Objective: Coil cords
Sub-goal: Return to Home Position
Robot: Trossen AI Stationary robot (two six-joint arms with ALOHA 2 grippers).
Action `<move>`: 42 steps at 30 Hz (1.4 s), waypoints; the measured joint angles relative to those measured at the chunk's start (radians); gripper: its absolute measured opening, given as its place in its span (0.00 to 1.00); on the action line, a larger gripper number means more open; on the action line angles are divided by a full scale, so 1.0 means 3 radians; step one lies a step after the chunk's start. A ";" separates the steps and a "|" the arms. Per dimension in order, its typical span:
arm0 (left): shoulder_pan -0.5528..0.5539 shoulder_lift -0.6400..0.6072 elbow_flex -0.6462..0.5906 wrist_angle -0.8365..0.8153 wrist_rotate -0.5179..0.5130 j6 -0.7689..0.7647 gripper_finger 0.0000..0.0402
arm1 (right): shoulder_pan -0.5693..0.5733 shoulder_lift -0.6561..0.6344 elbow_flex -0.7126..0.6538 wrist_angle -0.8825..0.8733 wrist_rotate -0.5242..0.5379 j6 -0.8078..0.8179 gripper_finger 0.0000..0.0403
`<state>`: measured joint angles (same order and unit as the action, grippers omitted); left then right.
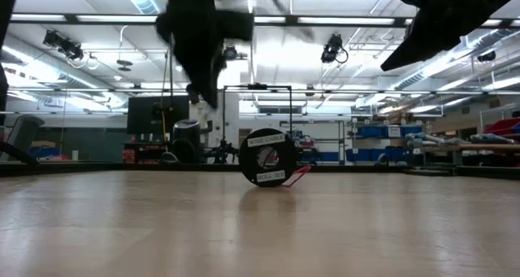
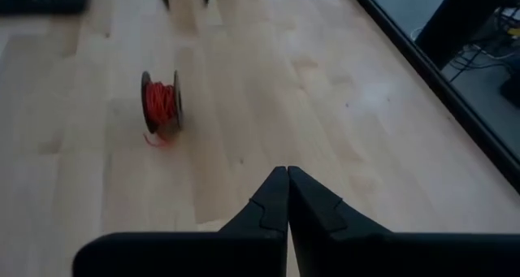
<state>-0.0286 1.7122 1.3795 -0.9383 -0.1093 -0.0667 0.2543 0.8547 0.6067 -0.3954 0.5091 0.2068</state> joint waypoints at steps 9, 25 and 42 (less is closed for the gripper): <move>-0.0017 -0.0682 0.0007 0.0801 -0.0381 0.0212 0.48 | 0.0000 0.0039 -0.0003 0.0186 -0.0023 -0.0002 0.01; 0.0051 -0.0743 -0.0306 0.3786 -0.0390 0.0209 0.48 | -0.0006 -0.0511 -0.0277 0.0641 -0.0022 -0.0002 0.02; 0.0074 -0.1446 -0.1976 0.5194 -0.0384 0.0208 0.48 | -0.0286 -0.1731 -0.1120 0.0847 -0.0022 0.0000 0.02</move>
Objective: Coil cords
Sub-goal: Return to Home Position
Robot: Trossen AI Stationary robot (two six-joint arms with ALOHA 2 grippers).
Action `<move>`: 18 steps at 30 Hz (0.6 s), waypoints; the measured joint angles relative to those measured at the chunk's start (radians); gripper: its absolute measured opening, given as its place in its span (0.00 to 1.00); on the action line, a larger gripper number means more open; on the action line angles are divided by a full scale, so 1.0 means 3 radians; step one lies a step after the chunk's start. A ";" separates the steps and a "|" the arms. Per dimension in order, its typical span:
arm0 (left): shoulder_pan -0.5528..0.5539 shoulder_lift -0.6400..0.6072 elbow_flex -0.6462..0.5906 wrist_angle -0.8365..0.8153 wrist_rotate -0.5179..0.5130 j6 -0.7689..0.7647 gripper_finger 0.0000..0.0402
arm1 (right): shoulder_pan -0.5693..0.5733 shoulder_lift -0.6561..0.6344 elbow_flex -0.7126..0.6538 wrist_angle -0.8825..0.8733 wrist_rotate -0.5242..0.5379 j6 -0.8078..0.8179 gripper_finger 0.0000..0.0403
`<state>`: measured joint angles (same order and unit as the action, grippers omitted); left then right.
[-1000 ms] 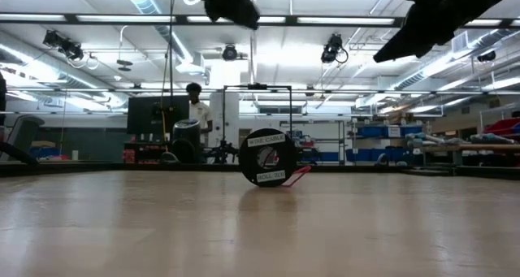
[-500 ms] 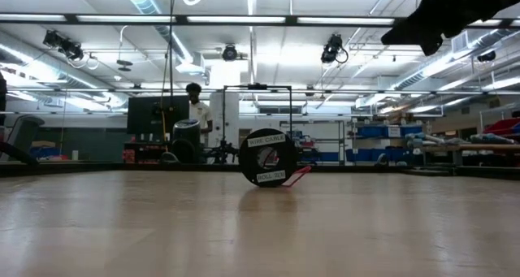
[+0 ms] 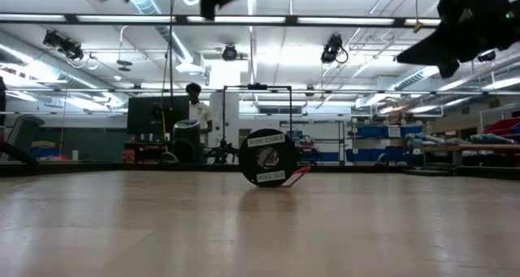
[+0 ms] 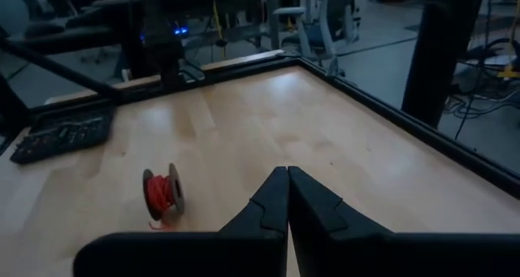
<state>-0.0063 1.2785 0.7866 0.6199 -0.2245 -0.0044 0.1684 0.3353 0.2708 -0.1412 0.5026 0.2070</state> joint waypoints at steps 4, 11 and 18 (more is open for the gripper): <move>0.0065 -0.0239 -0.0503 -0.0016 -0.0001 0.0000 0.48 | -0.0051 -0.0232 -0.0206 -0.0006 0.0001 -0.0001 0.02; 0.0179 -0.0697 -0.1172 -0.0028 -0.0001 0.0000 0.48 | -0.0123 -0.0478 -0.0487 -0.0009 0.0000 0.0000 0.02; 0.0225 -0.1475 -0.1685 -0.0042 -0.0001 0.0000 0.48 | -0.0176 -0.0591 -0.0600 -0.0003 0.0001 0.0000 0.02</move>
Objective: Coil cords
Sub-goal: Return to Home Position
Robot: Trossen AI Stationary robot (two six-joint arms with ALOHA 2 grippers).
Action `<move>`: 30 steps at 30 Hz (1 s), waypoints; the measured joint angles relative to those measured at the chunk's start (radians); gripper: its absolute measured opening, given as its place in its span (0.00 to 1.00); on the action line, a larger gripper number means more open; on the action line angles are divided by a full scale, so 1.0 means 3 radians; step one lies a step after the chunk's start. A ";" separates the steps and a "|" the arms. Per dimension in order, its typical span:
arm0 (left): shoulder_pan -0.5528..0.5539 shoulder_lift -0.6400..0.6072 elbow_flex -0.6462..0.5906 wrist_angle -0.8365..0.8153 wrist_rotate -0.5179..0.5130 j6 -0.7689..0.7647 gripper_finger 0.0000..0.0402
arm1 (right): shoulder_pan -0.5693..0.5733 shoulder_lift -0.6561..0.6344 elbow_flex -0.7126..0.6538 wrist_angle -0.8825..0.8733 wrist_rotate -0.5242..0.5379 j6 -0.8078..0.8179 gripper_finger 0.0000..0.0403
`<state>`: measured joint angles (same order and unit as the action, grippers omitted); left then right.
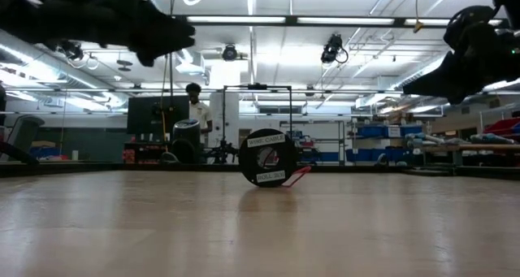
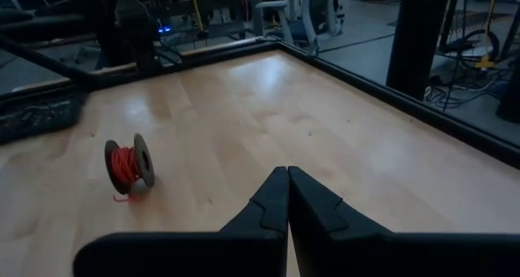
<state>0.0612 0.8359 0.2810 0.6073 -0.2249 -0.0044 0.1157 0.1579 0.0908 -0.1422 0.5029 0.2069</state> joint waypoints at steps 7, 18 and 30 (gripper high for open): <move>0.0000 -0.0733 -0.0348 0.0027 0.0001 0.0000 0.48 | -0.0007 -0.0145 -0.0073 0.0074 -0.0001 0.0000 0.02; 0.0019 -0.1559 -0.0908 -0.0095 0.0000 -0.0003 0.48 | -0.0009 -0.0419 -0.0081 0.0169 0.0000 0.0000 0.02; 0.0228 -0.2402 -0.0907 -0.1465 0.0027 0.0000 0.48 | -0.0126 -0.0516 -0.0272 0.0717 -0.0008 0.0003 0.02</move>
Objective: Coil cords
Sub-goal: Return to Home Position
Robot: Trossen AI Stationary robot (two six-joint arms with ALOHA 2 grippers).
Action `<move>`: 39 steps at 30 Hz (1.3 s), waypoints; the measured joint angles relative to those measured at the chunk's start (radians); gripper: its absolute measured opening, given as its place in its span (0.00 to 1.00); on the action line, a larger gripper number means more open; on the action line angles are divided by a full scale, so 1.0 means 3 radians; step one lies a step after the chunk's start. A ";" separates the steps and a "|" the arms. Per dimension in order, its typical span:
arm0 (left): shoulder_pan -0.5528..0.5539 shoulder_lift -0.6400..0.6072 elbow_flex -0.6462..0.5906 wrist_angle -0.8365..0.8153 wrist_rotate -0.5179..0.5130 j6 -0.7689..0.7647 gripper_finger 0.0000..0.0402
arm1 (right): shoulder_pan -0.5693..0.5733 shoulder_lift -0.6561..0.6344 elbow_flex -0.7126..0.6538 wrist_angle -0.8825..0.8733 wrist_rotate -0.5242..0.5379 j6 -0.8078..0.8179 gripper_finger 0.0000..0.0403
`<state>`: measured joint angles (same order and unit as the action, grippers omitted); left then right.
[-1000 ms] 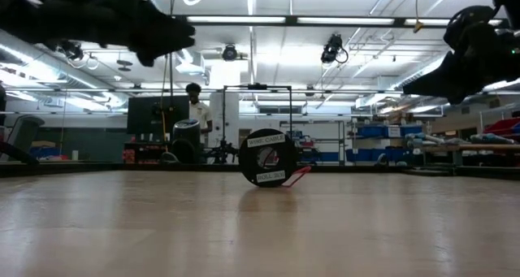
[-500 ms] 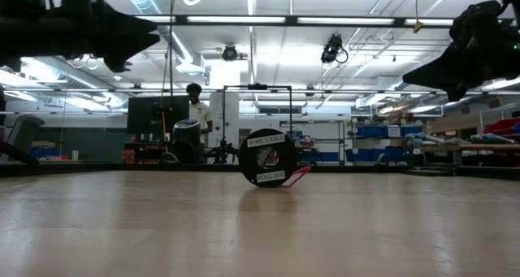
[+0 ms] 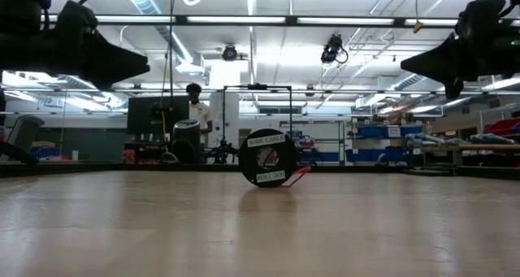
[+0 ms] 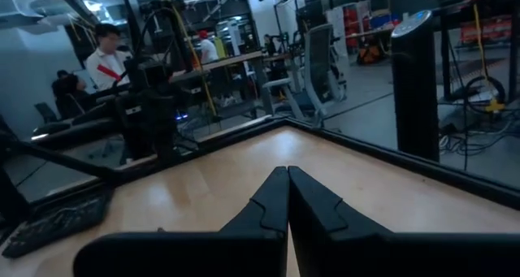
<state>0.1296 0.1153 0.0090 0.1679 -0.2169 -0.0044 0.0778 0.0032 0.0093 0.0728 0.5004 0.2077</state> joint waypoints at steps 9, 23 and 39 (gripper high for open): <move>0.0094 -0.0384 -0.0001 -0.0345 0.0020 -0.0001 0.48 | -0.0279 0.0000 -0.0003 0.0005 0.0000 -0.0004 0.02; 0.0093 -0.0385 -0.0003 -0.0361 0.0039 -0.0001 0.48 | -0.0617 0.0019 -0.0005 0.0005 -0.0001 -0.0004 0.02; 0.0093 -0.0385 -0.0004 -0.0367 0.0037 -0.0001 0.48 | -0.0617 0.0019 -0.0009 0.0005 -0.0001 -0.0004 0.01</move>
<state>0.1574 -0.0002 0.0078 0.0578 -0.2058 -0.0048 -0.1074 0.0090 0.0066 0.0742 0.5002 0.2066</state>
